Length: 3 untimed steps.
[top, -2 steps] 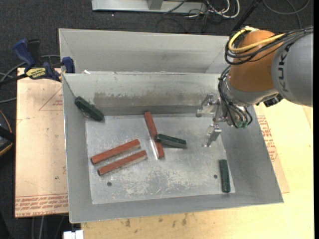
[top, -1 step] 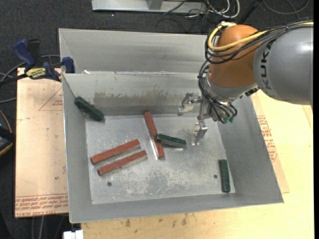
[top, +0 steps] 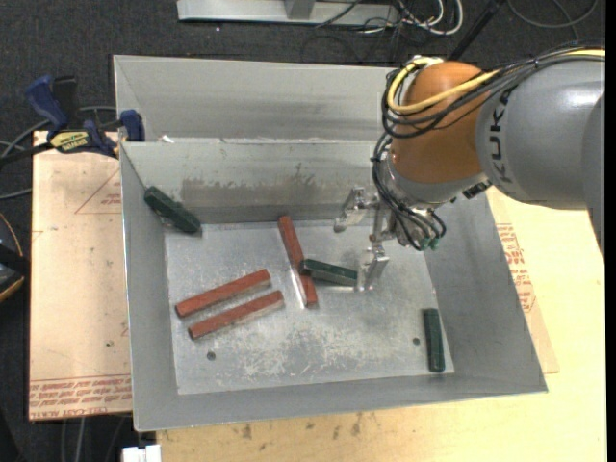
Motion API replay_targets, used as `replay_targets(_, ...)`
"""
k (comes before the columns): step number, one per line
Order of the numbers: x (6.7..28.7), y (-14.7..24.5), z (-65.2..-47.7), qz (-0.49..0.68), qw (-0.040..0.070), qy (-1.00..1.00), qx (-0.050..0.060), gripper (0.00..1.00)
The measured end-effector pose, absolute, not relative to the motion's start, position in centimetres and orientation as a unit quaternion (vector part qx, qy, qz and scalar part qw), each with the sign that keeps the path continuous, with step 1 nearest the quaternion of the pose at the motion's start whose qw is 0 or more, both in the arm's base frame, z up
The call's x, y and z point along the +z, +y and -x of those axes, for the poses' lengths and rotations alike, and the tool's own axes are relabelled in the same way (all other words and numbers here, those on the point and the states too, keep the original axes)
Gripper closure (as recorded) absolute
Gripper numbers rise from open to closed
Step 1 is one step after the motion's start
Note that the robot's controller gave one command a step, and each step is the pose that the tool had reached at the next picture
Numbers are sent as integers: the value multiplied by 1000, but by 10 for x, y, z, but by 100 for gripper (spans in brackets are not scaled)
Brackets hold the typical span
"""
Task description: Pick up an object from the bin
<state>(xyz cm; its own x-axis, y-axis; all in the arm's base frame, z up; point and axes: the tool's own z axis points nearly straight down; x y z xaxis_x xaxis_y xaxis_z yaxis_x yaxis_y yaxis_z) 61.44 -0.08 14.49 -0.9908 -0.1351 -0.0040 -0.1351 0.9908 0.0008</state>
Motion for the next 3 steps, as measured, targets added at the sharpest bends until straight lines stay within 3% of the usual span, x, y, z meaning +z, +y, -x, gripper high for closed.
replay_targets(1, 74, 14, -616, 42, 4, 999, 1, 0)
replay_targets(2, 86, 14, -611, 7, 3, 1000, 1, 100)
replay_targets(3, 83, 14, -611, 2, 4, 1000, 1, 100)
